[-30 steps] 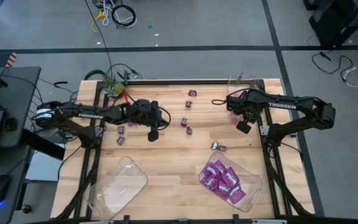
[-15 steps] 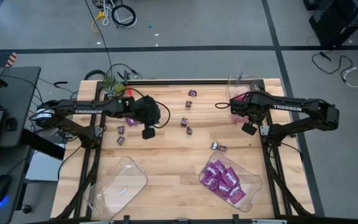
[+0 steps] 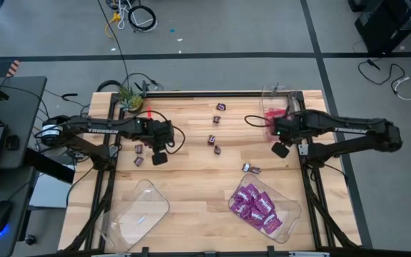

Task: Sort candy
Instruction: Put the violet candy into the bottom right transparent bin

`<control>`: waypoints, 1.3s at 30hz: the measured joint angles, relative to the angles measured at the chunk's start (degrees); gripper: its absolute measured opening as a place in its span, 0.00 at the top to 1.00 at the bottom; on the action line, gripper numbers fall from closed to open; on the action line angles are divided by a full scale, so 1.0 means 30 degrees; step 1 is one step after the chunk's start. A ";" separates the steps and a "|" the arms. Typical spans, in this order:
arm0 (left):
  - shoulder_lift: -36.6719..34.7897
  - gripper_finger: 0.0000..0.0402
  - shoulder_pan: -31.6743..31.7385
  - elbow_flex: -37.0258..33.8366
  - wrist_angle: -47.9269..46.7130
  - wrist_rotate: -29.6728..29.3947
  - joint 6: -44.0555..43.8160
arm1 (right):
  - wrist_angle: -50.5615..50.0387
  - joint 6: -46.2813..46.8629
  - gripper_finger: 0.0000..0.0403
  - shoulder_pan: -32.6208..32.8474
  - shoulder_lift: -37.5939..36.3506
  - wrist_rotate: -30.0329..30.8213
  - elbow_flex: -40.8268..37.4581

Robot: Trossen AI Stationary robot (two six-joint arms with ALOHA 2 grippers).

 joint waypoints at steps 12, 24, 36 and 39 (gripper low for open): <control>0.0829 0.71 0.0489 -0.0129 -0.0963 -0.2051 -0.0143 | 0.6653 -0.0955 0.89 0.2916 0.1167 0.0052 0.0000; 0.0882 0.61 0.2488 -0.2414 0.1889 -0.2028 0.0583 | 0.8033 -0.1372 0.89 0.4330 0.1957 0.1132 -0.0007; 0.0882 0.61 0.3782 -0.3581 0.4176 -0.1336 0.2244 | 0.8694 -0.1432 0.89 0.4422 0.1979 0.1166 -0.0007; 0.0861 0.63 0.3796 -0.3812 0.4536 -0.1323 0.2291 | 0.8726 -0.1432 0.89 0.4422 0.1979 0.1166 -0.0007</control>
